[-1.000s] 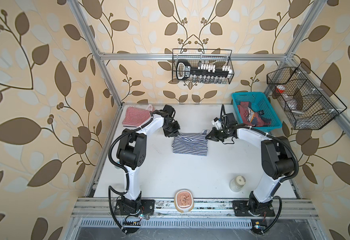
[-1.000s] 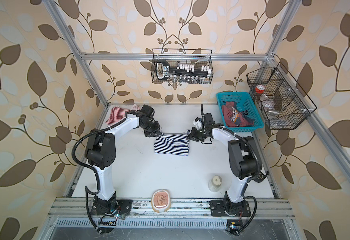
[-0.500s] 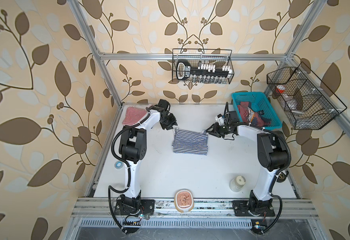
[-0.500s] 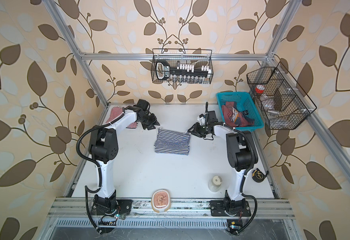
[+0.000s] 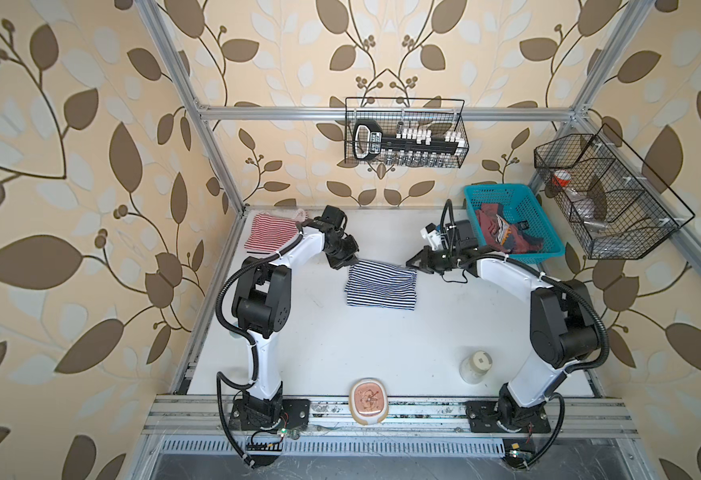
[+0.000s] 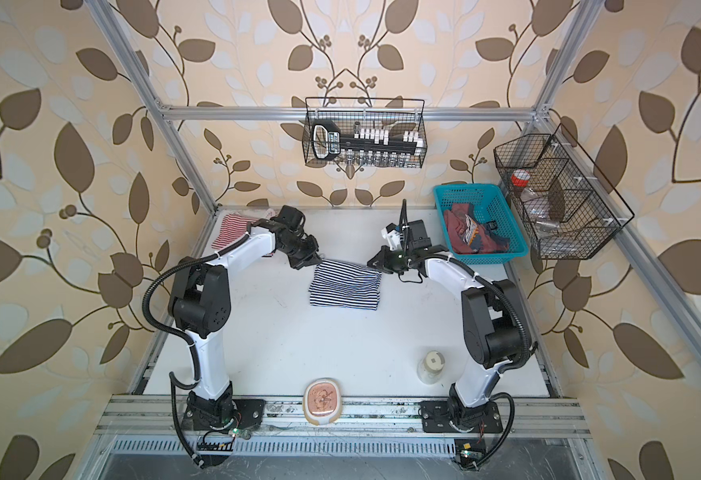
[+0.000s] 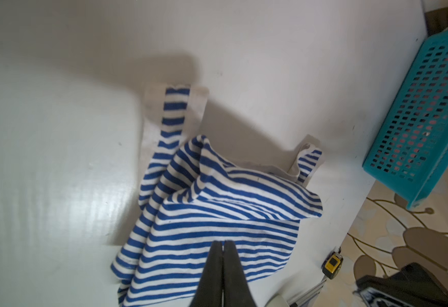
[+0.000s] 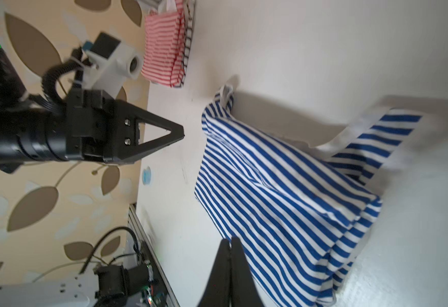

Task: Fold and stack the tank tops
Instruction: 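Lay the fold flat and open both grippers, then grasp the folded blue striped top with the left gripper while the right withdraws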

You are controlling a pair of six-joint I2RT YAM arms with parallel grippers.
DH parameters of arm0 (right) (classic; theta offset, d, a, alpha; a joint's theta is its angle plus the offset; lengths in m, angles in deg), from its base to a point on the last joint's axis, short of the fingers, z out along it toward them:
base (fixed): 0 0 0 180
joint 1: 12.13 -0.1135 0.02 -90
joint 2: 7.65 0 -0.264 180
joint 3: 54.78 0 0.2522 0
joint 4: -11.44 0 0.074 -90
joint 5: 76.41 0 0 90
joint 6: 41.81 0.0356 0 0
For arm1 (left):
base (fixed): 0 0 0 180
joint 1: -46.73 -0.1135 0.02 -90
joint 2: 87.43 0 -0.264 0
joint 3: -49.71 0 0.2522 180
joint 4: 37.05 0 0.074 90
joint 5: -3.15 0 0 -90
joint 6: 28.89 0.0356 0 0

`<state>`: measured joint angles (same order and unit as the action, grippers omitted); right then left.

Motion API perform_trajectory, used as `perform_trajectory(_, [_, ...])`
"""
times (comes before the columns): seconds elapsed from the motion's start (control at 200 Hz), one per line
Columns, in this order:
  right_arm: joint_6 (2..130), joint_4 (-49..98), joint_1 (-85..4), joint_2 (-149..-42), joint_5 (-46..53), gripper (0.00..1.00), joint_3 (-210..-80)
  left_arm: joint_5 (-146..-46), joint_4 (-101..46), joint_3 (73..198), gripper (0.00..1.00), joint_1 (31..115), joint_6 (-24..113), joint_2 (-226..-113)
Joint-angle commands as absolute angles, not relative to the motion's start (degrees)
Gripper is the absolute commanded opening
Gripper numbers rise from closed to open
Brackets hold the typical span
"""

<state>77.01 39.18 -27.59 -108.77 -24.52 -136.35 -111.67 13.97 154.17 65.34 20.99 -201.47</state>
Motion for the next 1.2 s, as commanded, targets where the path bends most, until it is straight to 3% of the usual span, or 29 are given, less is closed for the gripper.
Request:
perform_trajectory(0.0, [75.3,40.6,-28.8,-112.9,-25.4,0.01,-135.2,-114.9,12.5,153.6,0.01,66.5,22.2,-200.4])
perform_trajectory(0.53, [80.4,33.0,-26.6,-125.7,-29.0,0.05,-141.6,-118.8,10.9,165.7,0.00,64.5,22.9,-215.0])
perform_trajectory(1.195, [90.4,20.8,-22.3,-132.5,-35.0,0.15,-142.3,-119.9,10.2,171.6,0.00,59.3,22.2,-219.3])
